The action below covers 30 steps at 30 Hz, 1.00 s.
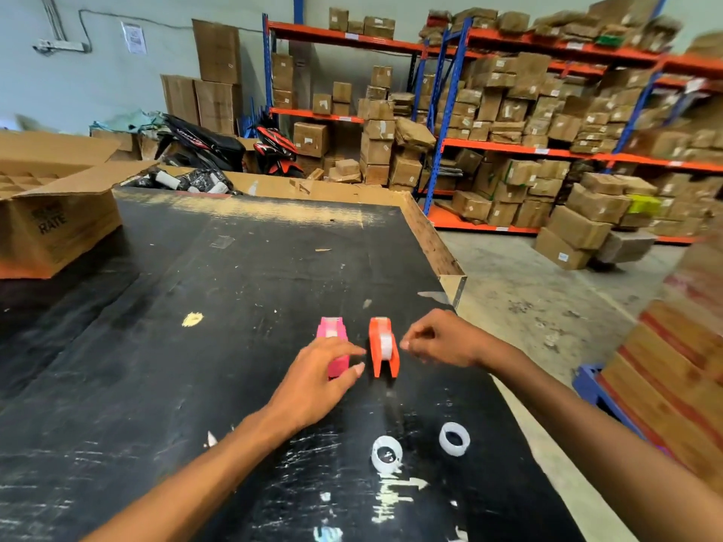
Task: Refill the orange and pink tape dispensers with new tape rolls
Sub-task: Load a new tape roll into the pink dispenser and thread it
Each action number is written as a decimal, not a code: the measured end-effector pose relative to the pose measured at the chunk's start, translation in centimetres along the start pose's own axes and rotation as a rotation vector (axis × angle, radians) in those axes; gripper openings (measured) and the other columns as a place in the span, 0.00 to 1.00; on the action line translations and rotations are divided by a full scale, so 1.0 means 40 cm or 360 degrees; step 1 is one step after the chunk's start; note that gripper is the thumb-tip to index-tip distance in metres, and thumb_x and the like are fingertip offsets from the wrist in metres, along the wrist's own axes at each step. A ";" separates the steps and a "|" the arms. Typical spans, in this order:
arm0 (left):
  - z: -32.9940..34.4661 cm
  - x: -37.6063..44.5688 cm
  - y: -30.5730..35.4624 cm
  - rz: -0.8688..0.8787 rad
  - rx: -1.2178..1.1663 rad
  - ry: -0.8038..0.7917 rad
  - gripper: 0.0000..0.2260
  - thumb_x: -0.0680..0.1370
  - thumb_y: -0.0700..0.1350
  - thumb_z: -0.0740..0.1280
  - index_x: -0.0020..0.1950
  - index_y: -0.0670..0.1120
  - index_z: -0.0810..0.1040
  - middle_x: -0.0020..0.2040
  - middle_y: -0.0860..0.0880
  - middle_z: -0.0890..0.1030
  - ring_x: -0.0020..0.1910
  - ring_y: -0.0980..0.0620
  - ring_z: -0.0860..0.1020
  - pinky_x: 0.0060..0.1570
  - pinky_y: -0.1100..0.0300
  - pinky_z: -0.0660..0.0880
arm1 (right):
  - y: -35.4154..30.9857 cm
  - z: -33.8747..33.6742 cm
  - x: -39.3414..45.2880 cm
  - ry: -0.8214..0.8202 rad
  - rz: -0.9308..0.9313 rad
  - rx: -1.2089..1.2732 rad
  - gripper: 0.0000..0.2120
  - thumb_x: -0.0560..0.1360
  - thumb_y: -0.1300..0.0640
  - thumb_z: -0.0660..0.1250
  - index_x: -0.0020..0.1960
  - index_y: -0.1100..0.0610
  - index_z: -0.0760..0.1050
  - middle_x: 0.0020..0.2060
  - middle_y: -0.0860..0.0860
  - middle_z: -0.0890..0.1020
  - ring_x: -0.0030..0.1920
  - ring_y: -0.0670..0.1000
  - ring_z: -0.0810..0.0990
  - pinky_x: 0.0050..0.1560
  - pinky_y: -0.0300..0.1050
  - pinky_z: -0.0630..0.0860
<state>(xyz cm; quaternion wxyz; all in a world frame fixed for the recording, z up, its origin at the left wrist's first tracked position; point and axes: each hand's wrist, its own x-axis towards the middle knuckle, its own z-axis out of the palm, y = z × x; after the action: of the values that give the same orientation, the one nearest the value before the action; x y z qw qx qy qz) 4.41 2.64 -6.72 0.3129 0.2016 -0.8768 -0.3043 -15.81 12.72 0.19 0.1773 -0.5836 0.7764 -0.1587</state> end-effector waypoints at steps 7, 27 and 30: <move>0.058 -0.058 0.052 0.0119 0.0070 -0.0765 0.28 0.67 0.68 0.65 0.59 0.51 0.81 0.57 0.55 0.81 0.56 0.59 0.76 0.59 0.63 0.71 | 0.060 0.043 -0.191 -0.0323 0.0226 -0.0201 0.23 0.71 0.47 0.71 0.63 0.54 0.75 0.50 0.53 0.82 0.42 0.47 0.75 0.44 0.40 0.71; -0.193 -0.099 -0.131 -0.0253 0.0505 -0.0449 0.18 0.71 0.53 0.71 0.59 0.50 0.78 0.53 0.52 0.82 0.51 0.52 0.79 0.54 0.53 0.76 | -0.182 0.174 -0.012 -0.0233 -0.0204 -0.0240 0.13 0.69 0.52 0.73 0.51 0.52 0.75 0.43 0.50 0.76 0.46 0.53 0.75 0.48 0.48 0.74; -0.259 -0.097 -0.184 -0.0426 0.0559 -0.0341 0.23 0.71 0.51 0.70 0.66 0.49 0.74 0.59 0.51 0.81 0.56 0.51 0.79 0.56 0.53 0.76 | -0.245 0.203 0.076 -0.0128 -0.0318 -0.0349 0.16 0.68 0.51 0.73 0.54 0.53 0.76 0.46 0.52 0.81 0.50 0.56 0.78 0.54 0.52 0.75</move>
<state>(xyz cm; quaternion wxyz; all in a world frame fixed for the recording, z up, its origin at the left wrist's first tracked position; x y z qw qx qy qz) 15.37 -4.87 -6.82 0.1352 0.3339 -0.9099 -0.2058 -4.53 6.84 -2.85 0.1268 -0.6796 0.7195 -0.0664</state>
